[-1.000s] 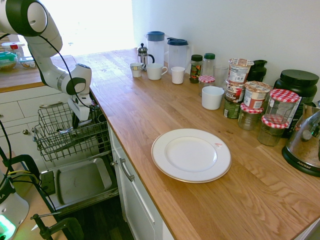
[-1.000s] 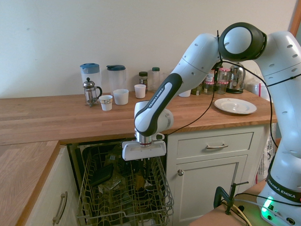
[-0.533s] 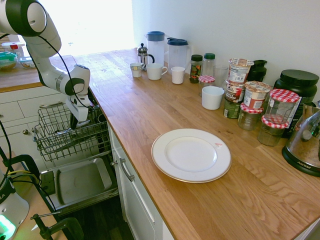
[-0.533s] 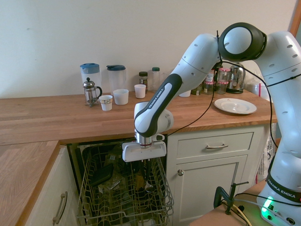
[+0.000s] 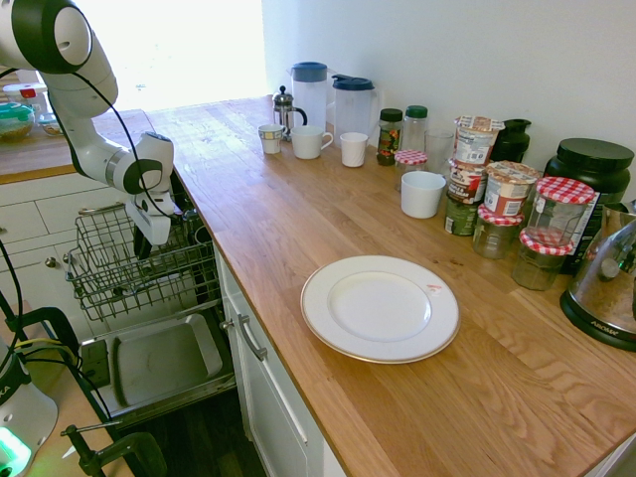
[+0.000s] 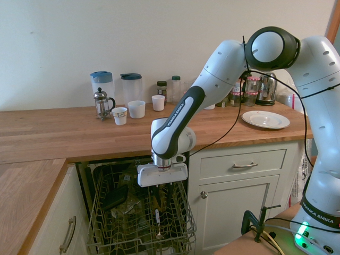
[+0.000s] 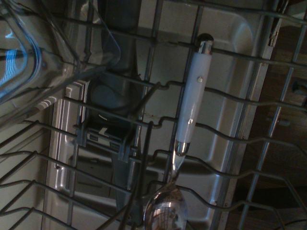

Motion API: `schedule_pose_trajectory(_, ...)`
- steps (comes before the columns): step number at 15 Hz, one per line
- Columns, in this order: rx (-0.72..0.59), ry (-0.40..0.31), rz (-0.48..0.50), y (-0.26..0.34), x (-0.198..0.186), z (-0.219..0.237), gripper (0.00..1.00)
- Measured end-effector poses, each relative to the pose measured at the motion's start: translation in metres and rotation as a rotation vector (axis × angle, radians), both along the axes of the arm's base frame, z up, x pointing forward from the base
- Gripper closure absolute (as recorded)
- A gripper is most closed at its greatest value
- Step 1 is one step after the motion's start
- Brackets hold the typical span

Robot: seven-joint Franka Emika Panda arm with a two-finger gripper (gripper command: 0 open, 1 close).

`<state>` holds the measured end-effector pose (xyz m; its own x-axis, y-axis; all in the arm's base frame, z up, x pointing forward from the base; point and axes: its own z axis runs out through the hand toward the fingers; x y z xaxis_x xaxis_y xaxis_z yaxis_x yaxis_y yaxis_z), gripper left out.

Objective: Put the spoon in the dishwasher

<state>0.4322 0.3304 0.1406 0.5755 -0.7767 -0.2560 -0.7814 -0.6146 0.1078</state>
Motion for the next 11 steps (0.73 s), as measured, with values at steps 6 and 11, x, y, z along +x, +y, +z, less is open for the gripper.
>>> schedule_pose_trajectory(6,-0.038,-0.098,-0.066,-0.006,-0.032,0.072,0.0)
schedule_pose_trajectory(11,-0.08,-0.186,-0.123,-0.035,-0.052,0.157,0.0)
